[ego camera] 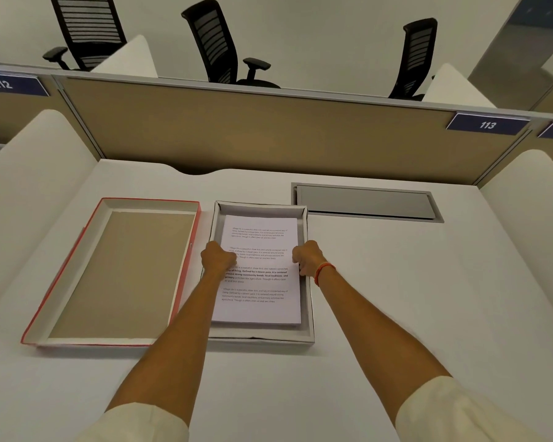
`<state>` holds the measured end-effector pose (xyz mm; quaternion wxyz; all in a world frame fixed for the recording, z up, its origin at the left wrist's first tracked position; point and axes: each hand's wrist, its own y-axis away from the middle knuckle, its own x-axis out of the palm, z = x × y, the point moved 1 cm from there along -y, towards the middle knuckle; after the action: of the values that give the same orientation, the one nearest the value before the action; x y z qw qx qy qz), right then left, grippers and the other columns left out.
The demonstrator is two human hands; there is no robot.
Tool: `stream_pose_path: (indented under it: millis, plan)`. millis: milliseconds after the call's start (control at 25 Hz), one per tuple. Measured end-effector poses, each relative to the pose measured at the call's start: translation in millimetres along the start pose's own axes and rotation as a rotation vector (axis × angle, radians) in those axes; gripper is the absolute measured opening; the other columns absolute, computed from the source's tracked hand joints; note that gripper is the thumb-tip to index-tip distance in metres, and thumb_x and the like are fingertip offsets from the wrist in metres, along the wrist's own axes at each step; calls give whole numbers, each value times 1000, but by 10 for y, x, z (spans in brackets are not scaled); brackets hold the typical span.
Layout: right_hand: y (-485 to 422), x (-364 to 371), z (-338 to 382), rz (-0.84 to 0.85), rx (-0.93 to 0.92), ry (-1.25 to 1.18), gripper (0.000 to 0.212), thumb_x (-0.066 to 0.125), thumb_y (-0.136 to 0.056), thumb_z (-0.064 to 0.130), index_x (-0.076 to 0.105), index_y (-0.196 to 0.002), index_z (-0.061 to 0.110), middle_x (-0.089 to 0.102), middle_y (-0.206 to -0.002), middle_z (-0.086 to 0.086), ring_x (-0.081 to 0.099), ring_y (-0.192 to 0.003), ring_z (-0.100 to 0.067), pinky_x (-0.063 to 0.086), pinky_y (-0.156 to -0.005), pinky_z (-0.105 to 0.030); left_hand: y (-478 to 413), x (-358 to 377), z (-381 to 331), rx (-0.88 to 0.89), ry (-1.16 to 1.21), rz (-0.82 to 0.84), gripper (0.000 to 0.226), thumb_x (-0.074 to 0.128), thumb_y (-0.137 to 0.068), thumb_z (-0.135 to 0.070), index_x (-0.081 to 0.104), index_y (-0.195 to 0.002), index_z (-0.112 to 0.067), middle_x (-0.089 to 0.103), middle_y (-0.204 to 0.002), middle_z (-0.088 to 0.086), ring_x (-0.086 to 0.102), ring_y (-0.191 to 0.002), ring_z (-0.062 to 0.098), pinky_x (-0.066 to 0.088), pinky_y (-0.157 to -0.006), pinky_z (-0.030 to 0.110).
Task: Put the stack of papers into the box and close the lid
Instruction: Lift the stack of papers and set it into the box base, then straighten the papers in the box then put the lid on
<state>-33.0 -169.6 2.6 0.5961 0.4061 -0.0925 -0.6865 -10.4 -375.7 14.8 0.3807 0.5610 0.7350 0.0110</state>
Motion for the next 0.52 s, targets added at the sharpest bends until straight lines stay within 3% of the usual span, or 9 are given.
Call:
stream_pose_path:
  millis: [160,240,400,440,520]
  plan:
    - [-42,3,11,6,43,-42,7,48,-88,-3,50,-95,0,46,-72,-10,51,-79,-27,52,-88,-41,16,-49,-28,-58,85,8,21,71,-83,-4,50,-83,-2,55,-75,8,55,-75,25,36,-51,20]
    - [-43,5,10,5,47,-54,8,48,-88,-2,51,-95,0,46,-71,-9,49,-70,-23,51,-81,-38,27,-70,-50,-69,105,13,22,71,-83,-6,49,-84,-2,49,-70,5,53,-74,24,35,-51,20]
    - [-18,8,16,14,29,-50,9,46,-89,-1,49,-96,1,46,-72,-9,46,-65,-20,45,-73,-35,46,-61,-57,-79,102,26,21,69,-85,-7,51,-95,-2,61,-102,19,51,-63,19,38,-52,21]
    - [-18,9,14,14,22,-46,8,46,-89,0,49,-97,1,47,-73,-9,47,-67,-21,45,-73,-35,57,-58,-60,-89,108,25,22,69,-86,-9,54,-100,0,63,-109,21,56,-69,22,41,-55,23]
    - [-3,4,28,12,8,-36,7,47,-91,1,48,-97,1,51,-79,-11,51,-77,-25,44,-72,-32,113,-80,-107,-99,131,27,38,67,-89,-17,55,-117,5,61,-122,22,63,-97,35,46,-70,30]
